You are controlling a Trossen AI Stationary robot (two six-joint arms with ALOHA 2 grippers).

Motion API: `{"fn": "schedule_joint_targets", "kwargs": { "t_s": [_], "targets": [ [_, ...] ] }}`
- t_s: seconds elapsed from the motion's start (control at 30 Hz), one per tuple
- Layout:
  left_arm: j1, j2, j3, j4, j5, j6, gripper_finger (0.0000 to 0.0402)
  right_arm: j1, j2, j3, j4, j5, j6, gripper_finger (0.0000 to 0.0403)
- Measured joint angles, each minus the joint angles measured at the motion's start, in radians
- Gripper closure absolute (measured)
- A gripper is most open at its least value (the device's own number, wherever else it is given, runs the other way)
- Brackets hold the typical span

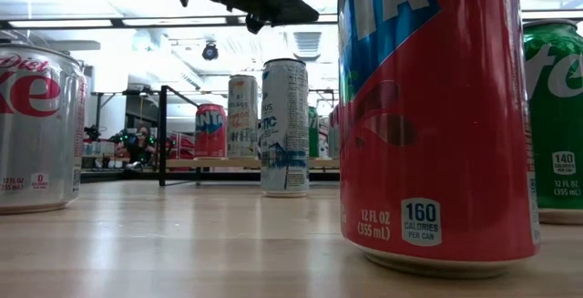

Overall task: Sort soda cans
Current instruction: Put the top red silver soda can on the shelf and align it with the other red silver soda can

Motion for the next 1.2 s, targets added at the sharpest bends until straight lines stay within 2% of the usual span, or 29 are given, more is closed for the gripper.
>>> {"fn": "schedule_joint_targets", "kwargs": {
  "t_s": [0.4, 0.57, 0.77, 0.87, 1.2],
  "targets": [
    [0.000, 0.002, 0.000, -0.005, 0.000, 0.000, 0.0401, -0.007, -0.048, -0.001, -0.006, 0.011, 0.000, 0.0392],
    [0.000, 0.002, 0.000, -0.005, 0.000, 0.000, 0.0401, -0.006, -0.053, -0.001, 0.047, 0.009, 0.027, 0.0392],
    [0.000, 0.002, 0.000, -0.005, 0.000, 0.000, 0.0401, -0.006, -0.014, -0.001, 0.173, 0.010, 0.009, 0.0392],
    [0.000, 0.002, 0.000, -0.005, 0.000, 0.000, 0.0401, -0.006, 0.006, -0.001, 0.231, 0.046, 0.019, 0.0392],
    [0.000, 0.002, 0.000, -0.008, 0.000, 0.008, 0.0401, -0.006, 0.047, -0.001, 0.242, 0.061, 0.046, 0.0392]
  ]
}}
